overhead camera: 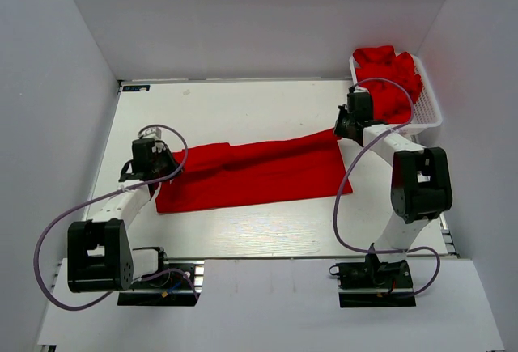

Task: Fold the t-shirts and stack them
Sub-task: Fold the other side of the tshirt into a rectangle

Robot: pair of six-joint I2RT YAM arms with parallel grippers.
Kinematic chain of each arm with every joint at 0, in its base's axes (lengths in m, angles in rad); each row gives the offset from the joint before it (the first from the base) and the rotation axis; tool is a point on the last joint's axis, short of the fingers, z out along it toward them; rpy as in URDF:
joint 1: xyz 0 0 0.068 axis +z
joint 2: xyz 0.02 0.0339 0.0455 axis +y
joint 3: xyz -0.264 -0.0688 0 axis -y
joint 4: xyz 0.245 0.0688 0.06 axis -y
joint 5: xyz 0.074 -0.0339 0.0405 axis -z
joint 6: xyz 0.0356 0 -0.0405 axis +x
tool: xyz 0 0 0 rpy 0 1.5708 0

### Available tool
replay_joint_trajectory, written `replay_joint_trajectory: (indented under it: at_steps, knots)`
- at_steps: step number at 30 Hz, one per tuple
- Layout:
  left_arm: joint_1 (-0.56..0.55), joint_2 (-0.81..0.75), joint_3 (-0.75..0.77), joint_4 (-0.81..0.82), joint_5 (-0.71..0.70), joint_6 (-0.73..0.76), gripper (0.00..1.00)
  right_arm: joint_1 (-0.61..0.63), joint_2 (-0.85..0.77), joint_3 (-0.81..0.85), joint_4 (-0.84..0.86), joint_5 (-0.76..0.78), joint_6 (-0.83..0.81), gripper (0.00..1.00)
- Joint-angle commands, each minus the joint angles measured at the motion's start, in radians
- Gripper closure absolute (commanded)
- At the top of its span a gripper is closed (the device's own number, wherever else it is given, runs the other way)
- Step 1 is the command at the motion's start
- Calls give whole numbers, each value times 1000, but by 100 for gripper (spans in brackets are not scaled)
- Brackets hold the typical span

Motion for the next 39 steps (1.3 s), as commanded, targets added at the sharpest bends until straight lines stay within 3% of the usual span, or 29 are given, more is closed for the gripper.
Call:
replay_joint_trajectory:
  at_steps: [1, 3, 7, 8, 9, 10, 12, 15, 17, 18, 20, 21, 26, 32, 39]
  knots:
    - [-2, -28, -25, 10, -19, -11, 100, -6, -51, -38, 40, -22, 4, 100]
    - [-2, -28, -34, 0, 5, -11, 100, -9, -50, -66, 37, -40, -1, 100]
    - [-2, -19, -34, -57, 15, -22, 100, -12, -63, -109, 24, 1, 15, 86]
    - [-2, -19, -34, -78, 15, -31, 95, -13, -74, -115, 17, 10, 22, 79]
    - [-2, -19, -34, -114, 6, -31, 83, -12, -82, -139, -4, 35, 27, 57]
    - [-2, -35, -34, -137, -4, -31, 46, -10, -89, -148, -10, 44, 32, 38]
    - [-2, -61, -34, -189, -39, -51, 22, -15, -131, -172, -35, 87, 47, 10]
    - [-11, -126, 6, -246, -85, -91, 0, -6, -194, -173, -71, 90, 41, 10]
    - [-11, -149, 30, -260, -85, -105, 0, -1, -235, -165, -72, 35, 27, 10]
    - [-11, -160, 50, -260, -85, -105, 0, 0, -244, -162, -64, -85, -16, 10]
    - [-11, -141, 69, -220, -85, -105, 0, 20, -252, -143, -38, -185, -36, 10]
    - [1, -125, 104, -220, -94, -105, 0, 32, -237, -132, -33, -294, -68, 10]
    - [11, 35, 227, -238, -110, -117, 0, 166, -98, 37, -32, -488, -164, 10]
    - [11, 230, 313, -206, -82, -140, 0, 324, 140, 371, -61, -603, -177, 10]
    - [11, 268, 334, -177, -91, -140, 0, 431, 430, 641, -59, -637, -91, 10]
